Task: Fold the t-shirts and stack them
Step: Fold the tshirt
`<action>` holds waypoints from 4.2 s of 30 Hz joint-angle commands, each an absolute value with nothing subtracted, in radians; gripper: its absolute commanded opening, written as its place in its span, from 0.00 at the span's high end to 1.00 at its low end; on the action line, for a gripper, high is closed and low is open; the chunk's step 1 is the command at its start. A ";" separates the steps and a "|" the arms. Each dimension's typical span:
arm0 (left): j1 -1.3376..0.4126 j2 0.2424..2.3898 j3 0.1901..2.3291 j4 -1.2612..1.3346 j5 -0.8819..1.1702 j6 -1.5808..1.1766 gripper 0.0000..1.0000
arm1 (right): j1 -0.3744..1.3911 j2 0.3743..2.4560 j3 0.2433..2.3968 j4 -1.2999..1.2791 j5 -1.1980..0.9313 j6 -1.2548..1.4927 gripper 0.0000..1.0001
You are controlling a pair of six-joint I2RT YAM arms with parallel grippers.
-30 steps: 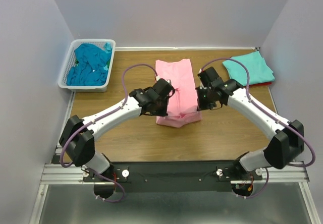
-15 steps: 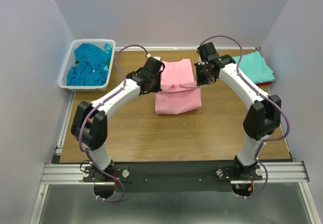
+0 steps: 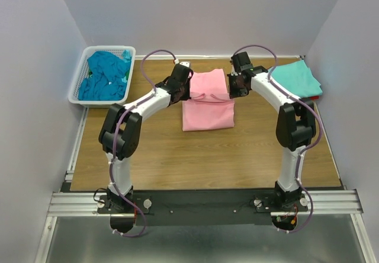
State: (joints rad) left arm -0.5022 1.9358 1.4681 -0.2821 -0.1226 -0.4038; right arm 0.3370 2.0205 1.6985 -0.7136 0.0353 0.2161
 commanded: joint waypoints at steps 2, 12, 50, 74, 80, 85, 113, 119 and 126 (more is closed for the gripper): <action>-0.488 1.993 1.499 -0.187 -0.156 -0.382 1.00 | 0.327 2.048 1.666 -0.563 0.015 0.190 0.99; -0.485 2.031 1.437 -0.143 -0.187 -0.423 1.00 | 0.327 2.082 1.598 -0.450 0.006 0.161 0.99; -0.661 1.888 1.233 -0.161 -0.106 -0.588 0.78 | 0.420 1.919 1.322 -0.169 -0.123 0.273 0.69; -0.612 1.861 1.172 -0.236 0.034 -0.522 0.79 | 0.347 2.195 1.691 -0.152 -0.393 0.310 0.66; -0.584 1.734 1.083 -0.232 0.051 -0.512 0.78 | 0.397 2.047 1.462 -0.092 -0.608 0.362 0.66; -0.557 1.530 0.959 -0.144 0.023 -0.548 0.64 | 0.396 1.924 1.239 0.101 -0.684 0.495 0.64; -0.373 1.595 0.677 0.114 0.365 -0.756 0.64 | 0.080 1.771 0.451 0.591 -0.790 1.023 0.58; -0.380 1.503 0.725 0.129 0.377 -0.723 0.60 | 0.135 1.609 0.606 0.362 -0.736 0.858 0.57; -0.390 1.636 0.954 0.183 0.396 -0.700 0.59 | 0.138 1.774 0.856 0.419 -0.670 0.841 0.57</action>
State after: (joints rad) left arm -0.3817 1.5597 0.8452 0.1307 0.3756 -0.7319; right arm 0.1364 1.6764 0.7635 0.4271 -0.7464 0.8803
